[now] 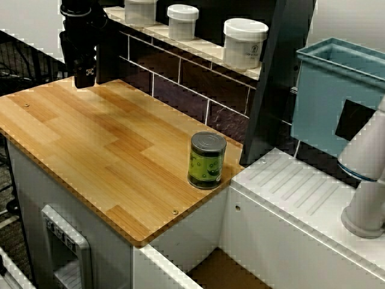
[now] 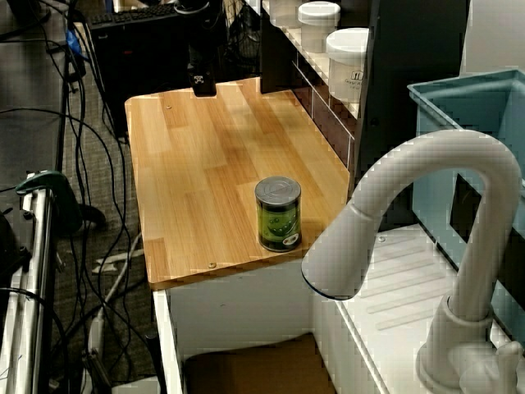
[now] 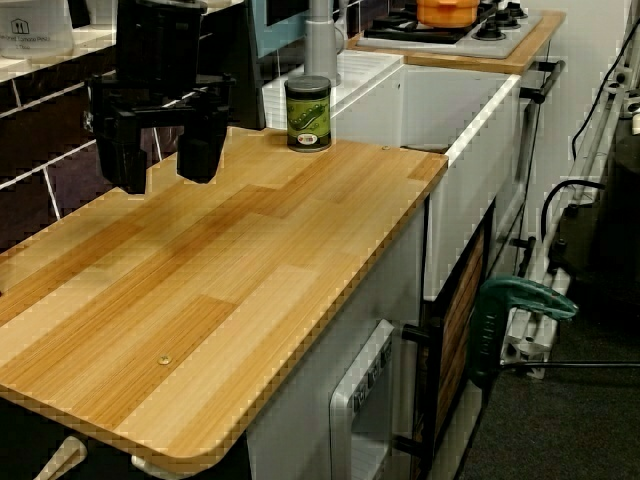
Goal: Push into sink
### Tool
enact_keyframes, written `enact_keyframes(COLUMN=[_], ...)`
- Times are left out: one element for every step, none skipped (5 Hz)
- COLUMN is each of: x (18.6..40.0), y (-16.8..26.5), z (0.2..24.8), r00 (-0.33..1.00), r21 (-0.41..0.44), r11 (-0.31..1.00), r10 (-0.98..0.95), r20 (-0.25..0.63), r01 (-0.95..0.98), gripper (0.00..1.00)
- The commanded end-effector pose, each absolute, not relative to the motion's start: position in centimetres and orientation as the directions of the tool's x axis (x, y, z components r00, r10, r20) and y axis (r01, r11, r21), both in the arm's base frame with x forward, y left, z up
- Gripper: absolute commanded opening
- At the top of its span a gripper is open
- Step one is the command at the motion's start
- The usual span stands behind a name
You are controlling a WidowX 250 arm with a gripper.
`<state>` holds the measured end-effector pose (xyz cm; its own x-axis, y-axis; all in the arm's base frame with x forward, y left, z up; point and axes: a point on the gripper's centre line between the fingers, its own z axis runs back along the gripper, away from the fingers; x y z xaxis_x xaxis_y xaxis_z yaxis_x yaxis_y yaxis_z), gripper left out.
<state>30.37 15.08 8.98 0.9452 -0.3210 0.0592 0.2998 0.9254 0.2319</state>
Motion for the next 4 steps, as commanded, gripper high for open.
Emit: enact_keyframes(x=[30.4, 30.5, 30.7, 31.3], y=[15.1, 16.9, 17.8, 17.0], z=[9.0, 9.8, 9.2, 8.8], r00=[0.945, 0.949, 0.946, 0.941], r21=[0.232, 0.211, 0.204, 0.207], r11=[0.925, 0.941, 0.945, 0.938], r10=[-0.321, -0.293, -0.289, -0.309], r20=[0.059, 0.114, 0.148, 0.136], r01=[0.3, 0.265, 0.257, 0.278], gripper=[1.0, 1.0, 1.0, 1.0])
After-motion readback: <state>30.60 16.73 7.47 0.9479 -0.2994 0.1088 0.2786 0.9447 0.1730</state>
